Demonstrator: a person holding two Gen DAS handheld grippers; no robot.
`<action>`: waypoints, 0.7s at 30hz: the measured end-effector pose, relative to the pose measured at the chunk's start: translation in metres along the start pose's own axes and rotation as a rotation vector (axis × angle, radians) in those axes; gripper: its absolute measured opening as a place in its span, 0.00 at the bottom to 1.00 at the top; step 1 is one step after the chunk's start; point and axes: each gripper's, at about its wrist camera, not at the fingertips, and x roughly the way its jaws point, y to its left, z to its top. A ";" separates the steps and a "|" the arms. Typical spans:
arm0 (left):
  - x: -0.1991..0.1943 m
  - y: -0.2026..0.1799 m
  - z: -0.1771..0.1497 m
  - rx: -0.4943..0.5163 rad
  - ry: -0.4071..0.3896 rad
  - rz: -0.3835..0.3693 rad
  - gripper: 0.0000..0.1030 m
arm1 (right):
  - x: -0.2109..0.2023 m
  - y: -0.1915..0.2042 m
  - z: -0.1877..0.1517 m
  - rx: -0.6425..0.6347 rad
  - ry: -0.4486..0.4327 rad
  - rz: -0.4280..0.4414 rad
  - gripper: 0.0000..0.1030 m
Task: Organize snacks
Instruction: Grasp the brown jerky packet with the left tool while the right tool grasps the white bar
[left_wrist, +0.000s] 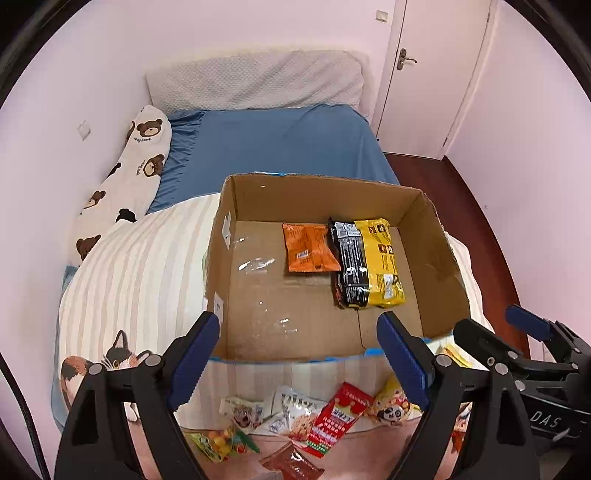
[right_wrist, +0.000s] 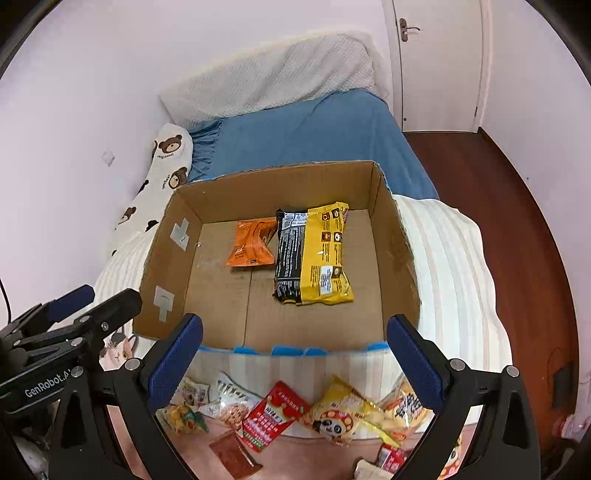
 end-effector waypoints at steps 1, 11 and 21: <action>-0.001 0.000 -0.003 0.000 0.002 -0.004 0.85 | -0.004 0.000 -0.002 0.001 -0.002 0.002 0.99; 0.004 0.001 -0.050 0.036 0.048 0.030 0.85 | -0.008 -0.021 -0.046 0.095 0.069 0.041 0.99; 0.078 0.039 -0.161 -0.087 0.392 0.030 0.85 | 0.042 -0.083 -0.143 0.340 0.310 0.045 0.99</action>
